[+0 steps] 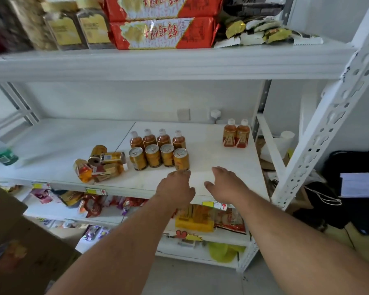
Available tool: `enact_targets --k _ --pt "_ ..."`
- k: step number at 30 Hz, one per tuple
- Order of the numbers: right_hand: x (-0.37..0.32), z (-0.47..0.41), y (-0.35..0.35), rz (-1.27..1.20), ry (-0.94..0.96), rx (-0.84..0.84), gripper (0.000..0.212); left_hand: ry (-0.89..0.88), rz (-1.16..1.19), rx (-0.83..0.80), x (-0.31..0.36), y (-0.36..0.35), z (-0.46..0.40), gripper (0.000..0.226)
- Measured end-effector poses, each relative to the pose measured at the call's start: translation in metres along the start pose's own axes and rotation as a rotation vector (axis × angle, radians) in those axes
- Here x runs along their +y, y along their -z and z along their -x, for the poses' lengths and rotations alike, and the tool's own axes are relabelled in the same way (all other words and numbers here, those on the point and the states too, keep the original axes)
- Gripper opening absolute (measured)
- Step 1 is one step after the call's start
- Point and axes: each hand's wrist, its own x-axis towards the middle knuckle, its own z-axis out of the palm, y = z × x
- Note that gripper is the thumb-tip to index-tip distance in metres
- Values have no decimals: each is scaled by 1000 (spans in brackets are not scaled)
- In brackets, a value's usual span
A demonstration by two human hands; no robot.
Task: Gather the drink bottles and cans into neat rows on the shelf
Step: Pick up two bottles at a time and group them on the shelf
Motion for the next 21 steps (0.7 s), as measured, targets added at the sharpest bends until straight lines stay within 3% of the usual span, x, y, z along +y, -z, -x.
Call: enact_targets --k 7,21 --pt "-65 6 -21 -15 -48 38 72 -6 -8 -18 -69 13 19 67" --pt "-163 -5 -58 -41 -72 71 75 -32 42 -5 -184 29 36 60"
